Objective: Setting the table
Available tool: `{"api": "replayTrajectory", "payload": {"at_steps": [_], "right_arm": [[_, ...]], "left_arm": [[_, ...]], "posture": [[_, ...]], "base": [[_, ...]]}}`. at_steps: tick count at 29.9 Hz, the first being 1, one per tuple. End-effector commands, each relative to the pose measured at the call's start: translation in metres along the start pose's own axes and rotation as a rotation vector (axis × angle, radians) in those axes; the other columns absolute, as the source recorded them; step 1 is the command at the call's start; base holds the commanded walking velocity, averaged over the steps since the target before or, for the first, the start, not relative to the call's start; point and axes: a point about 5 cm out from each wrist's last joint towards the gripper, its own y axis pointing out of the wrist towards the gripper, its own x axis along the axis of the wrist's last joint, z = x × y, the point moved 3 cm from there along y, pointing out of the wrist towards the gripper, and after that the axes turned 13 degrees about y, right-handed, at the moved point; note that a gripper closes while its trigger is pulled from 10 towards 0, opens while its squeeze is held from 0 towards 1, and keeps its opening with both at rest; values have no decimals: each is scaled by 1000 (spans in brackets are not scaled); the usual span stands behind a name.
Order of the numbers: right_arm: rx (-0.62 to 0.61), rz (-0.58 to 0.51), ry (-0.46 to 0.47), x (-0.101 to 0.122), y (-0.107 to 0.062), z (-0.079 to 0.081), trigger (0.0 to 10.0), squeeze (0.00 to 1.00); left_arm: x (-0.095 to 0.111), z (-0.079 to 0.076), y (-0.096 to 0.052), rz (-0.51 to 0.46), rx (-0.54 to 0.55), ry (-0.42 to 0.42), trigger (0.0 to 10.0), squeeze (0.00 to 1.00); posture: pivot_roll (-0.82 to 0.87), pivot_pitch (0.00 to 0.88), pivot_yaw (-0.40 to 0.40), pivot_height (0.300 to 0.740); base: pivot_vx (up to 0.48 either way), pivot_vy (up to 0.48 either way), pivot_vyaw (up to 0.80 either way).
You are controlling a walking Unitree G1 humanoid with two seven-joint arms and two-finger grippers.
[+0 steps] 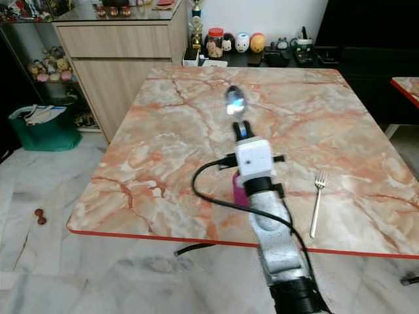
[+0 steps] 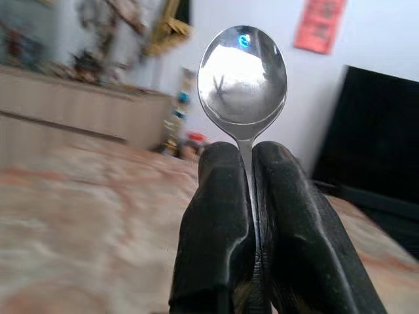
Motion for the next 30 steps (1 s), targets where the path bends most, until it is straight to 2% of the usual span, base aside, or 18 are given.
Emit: {"api": "replayTrajectory", "payload": {"at_steps": [1, 6, 7, 12, 13, 15, 17, 19, 30], "right_arm": [[-6, -3, -26, 3, -3, -6, 10000, 0], [-32, -11, -32, 6, -1, -15, 10000, 0], [-34, -17, -36, 7, 2, -16, 10000, 0], [-35, -21, -38, 8, 6, -15, 10000, 0], [-38, -26, -39, 9, 9, -14, 10000, 0], [-39, -28, -38, 10, 10, -14, 10000, 0], [-40, -29, -36, 10, 10, -13, 10000, 0], [-42, -32, -32, 12, 11, -13, 10000, 0], [-31, -32, -3, 12, 11, -6, 10000, 0]], "left_arm": [[-3, -5, 0, 18, -11, 12, 10000, 0], [5, -6, 2, 5, -10, 14, 10000, 0], [13, -7, 4, -8, -10, 13, 10000, 0], [18, -8, 5, -17, -11, 13, 10000, 0], [27, -10, 7, -49, -13, 12, 10000, 0], [32, -12, 7, -70, -15, 12, 10000, 0], [53, -20, 9, -153, -15, 12, 10000, 0], [60, -23, 9, -182, -15, 11, 10000, 0], [32, -18, 7, -75, -25, 12, 10000, 0]], "posture": [[-69, 0, 11, 732], [-73, 0, 9, 732], [-67, 0, 7, 732], [-64, 0, 7, 732], [-64, 0, 6, 732], [-64, 0, 6, 732], [-63, 0, 5, 732], [-66, 0, 7, 732], [-61, 0, 1, 732]], "base": [[0, 0, 0], [0, 0, 0], [0, 0, 0], [0, 0, 0], [0, -274, 0], [0, -274, 0], [0, -296, 0], [0, -296, 0], [0, -302, 0]]}}
